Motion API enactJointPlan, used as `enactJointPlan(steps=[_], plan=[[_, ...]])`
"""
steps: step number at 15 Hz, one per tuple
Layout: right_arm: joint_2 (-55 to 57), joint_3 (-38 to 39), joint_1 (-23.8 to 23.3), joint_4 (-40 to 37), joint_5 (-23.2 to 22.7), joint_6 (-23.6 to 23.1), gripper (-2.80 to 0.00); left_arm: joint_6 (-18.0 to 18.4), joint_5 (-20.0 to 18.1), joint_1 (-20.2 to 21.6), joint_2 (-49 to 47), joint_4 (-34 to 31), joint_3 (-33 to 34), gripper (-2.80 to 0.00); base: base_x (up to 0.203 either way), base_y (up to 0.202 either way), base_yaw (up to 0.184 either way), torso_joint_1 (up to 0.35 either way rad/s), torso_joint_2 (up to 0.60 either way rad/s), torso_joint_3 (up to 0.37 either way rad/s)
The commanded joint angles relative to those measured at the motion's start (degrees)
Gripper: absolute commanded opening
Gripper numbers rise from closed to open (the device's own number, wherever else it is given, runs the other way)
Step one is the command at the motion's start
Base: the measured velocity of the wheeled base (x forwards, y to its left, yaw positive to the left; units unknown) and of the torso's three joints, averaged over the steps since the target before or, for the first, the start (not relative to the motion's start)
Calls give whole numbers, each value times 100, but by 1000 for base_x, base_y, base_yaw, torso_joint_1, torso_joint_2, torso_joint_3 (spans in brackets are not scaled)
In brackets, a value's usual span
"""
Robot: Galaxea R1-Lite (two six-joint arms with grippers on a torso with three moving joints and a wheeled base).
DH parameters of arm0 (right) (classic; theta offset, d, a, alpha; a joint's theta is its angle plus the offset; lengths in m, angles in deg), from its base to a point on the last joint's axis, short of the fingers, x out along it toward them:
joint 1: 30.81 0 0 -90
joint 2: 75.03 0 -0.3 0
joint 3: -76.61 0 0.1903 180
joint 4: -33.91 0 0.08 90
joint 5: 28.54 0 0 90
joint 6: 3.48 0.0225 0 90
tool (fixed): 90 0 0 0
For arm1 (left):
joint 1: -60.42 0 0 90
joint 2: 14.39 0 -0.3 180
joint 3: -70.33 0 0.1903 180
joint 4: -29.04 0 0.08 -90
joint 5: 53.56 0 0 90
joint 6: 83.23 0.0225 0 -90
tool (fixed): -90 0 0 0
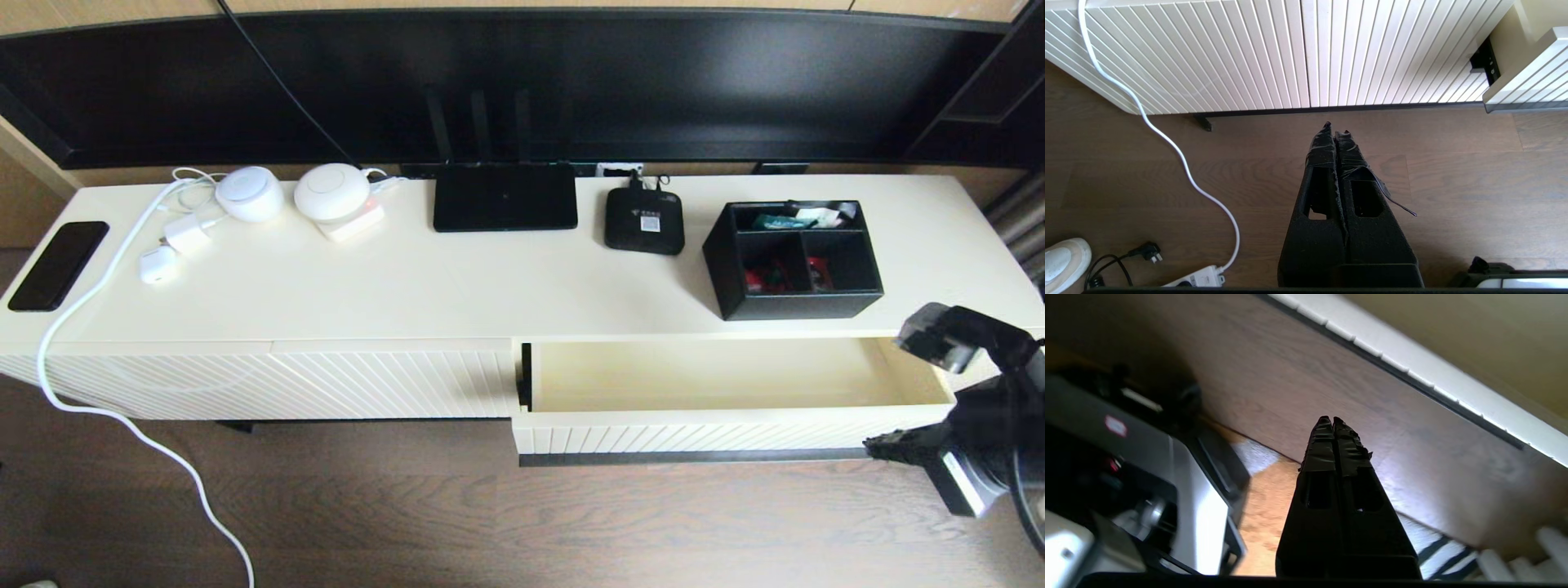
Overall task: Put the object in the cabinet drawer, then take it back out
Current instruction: Open the drawer
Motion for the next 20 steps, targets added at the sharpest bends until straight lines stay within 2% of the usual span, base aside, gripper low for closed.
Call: enactJointPlan(steps=[1, 3, 5, 14, 18, 20], plan=[[790, -483, 138, -46, 145, 607, -280, 0, 1, 0, 0, 0, 4, -280, 0, 0, 0, 0, 0, 0], [1283, -888, 237, -45, 362, 1180, -280, 0, 1, 0, -9, 0, 5, -280, 0, 0, 0, 0, 0, 0], [1660, -1126, 270, -2, 429, 1431, -280, 0, 1, 0, -9, 3, 1, -280, 0, 0, 0, 0, 0, 0], [2435, -1749, 341, 501, 575, 1592, -280, 0, 1, 0, 0, 2, -2, -280, 0, 0, 0, 0, 0, 0], [2657, -1772, 333, 871, 589, 1592, -280, 0, 1, 0, -5, 0, -4, -280, 0, 0, 0, 0, 0, 0], [2763, -1780, 333, 884, 786, 1592, -280, 0, 1, 0, -6, 4, 1, -280, 0, 0, 0, 0, 0, 0]])
